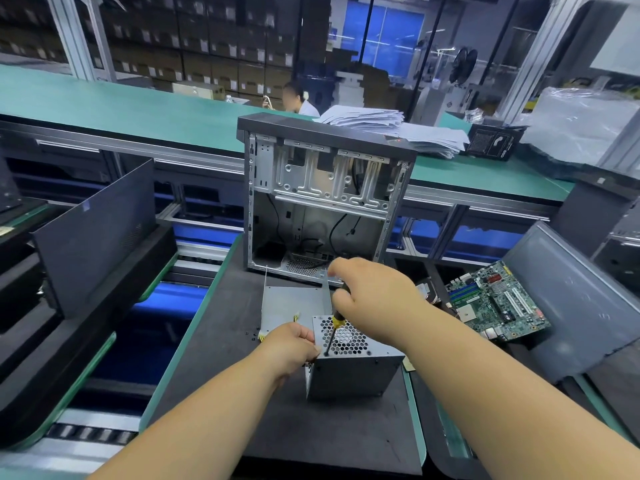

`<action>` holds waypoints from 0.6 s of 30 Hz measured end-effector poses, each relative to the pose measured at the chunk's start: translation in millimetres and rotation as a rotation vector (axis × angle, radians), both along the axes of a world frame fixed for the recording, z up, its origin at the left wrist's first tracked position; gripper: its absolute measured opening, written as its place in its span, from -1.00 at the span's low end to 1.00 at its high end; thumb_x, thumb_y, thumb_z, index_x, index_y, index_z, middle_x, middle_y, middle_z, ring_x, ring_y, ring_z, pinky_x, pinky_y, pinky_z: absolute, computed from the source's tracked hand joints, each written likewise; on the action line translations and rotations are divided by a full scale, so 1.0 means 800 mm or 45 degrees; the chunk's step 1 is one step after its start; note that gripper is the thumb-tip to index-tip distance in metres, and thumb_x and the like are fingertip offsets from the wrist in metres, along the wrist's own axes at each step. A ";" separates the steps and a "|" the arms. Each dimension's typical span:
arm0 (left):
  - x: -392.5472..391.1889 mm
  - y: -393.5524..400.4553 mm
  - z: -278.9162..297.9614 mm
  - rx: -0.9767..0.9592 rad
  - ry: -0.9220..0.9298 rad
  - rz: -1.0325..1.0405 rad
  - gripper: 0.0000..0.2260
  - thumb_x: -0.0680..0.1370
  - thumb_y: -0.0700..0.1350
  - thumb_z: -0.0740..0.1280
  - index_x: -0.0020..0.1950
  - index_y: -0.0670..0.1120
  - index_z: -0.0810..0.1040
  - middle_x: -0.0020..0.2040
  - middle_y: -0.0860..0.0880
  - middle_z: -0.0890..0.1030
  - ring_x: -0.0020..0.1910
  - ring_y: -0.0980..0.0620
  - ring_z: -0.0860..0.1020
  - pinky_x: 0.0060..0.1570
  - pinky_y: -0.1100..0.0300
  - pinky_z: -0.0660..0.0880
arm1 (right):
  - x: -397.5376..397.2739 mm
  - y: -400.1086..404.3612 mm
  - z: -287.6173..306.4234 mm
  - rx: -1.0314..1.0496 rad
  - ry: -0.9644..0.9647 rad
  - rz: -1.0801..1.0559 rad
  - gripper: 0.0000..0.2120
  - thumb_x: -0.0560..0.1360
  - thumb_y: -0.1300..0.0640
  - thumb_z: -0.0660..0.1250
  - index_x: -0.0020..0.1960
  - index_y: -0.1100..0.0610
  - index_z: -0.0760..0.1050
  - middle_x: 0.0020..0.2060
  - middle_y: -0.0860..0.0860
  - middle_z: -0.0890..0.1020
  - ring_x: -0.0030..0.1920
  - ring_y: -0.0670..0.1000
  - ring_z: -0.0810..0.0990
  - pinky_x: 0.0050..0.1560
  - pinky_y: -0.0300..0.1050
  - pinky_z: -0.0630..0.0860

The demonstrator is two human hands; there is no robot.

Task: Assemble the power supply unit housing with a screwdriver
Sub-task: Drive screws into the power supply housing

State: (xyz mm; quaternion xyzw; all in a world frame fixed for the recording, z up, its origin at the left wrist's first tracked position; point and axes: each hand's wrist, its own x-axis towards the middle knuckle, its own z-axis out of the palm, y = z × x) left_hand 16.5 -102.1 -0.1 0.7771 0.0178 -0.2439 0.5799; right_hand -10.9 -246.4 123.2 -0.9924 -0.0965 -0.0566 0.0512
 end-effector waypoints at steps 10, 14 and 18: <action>-0.001 0.000 0.001 -0.022 -0.008 0.000 -0.85 0.49 -0.33 0.36 -0.19 -0.10 0.52 -0.23 -0.08 0.54 -0.24 0.03 0.46 -0.21 0.25 0.41 | -0.001 -0.001 -0.003 -0.060 -0.058 -0.043 -0.68 0.60 -0.10 0.10 0.30 -0.06 0.39 -0.29 -0.13 0.44 -0.22 0.00 0.47 -0.36 -0.13 0.25; -0.001 0.000 0.001 -0.024 -0.016 0.009 -0.85 0.49 -0.34 0.35 -0.19 -0.11 0.52 -0.24 -0.07 0.54 -0.26 0.04 0.46 -0.23 0.27 0.42 | -0.005 -0.004 0.003 0.106 -0.010 0.026 -0.65 0.55 0.02 0.16 0.33 -0.09 0.33 -0.14 -0.16 0.50 -0.30 -0.09 0.44 -0.40 -0.17 0.28; -0.001 0.000 0.002 -0.040 -0.010 -0.015 -0.84 0.50 -0.34 0.35 -0.21 -0.11 0.52 -0.24 -0.08 0.54 -0.25 0.03 0.45 -0.19 0.25 0.41 | -0.002 -0.003 0.005 -0.065 -0.020 -0.008 -0.76 0.62 -0.17 0.13 0.18 -0.08 0.40 -0.31 -0.08 0.53 -0.43 -0.16 0.38 -0.40 -0.15 0.32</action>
